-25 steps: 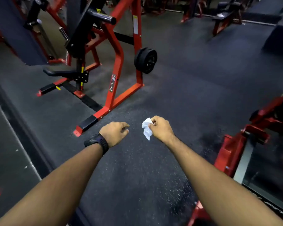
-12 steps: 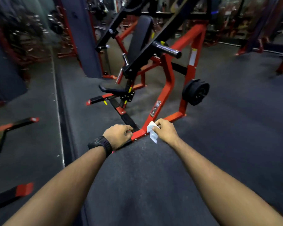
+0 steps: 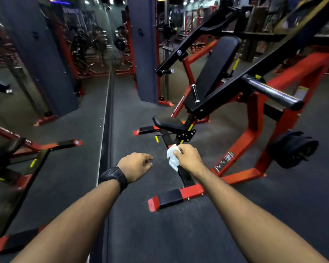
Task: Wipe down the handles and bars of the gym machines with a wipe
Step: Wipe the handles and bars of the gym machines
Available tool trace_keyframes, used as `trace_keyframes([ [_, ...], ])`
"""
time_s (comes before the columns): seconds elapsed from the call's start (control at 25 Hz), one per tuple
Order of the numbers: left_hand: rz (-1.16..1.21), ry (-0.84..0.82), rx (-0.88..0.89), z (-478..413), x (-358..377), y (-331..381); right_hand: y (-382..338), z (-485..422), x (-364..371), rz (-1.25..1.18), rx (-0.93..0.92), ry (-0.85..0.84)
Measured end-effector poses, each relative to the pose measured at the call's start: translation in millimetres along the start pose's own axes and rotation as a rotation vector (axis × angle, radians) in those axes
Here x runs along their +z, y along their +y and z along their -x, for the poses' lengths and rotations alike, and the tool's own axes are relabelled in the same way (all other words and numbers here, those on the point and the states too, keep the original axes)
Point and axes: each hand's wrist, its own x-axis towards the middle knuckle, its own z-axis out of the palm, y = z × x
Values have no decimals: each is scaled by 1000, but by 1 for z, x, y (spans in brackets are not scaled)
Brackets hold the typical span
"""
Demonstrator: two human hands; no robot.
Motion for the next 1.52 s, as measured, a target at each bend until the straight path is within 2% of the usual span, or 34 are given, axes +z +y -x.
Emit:
trace_keyframes([
  [0.36,13,11,-83,-226,-66,-194,-94,-262,97,-41,-4,-40],
  [0.68,-14,31,-99,-442,-86,-307,-124,-517,155,-88,-15,-10],
  [1.08,13,70,-132,-736,-150,-454,-185,-843,237,-71,-21,-11],
  [1.24,-8,53,-72,-870,-158,-527,-202,-976,278,-111,18,46],
  [1.52,3,26,32,-1122,-210,-623,-249,-1194,298,-180,106,132],
])
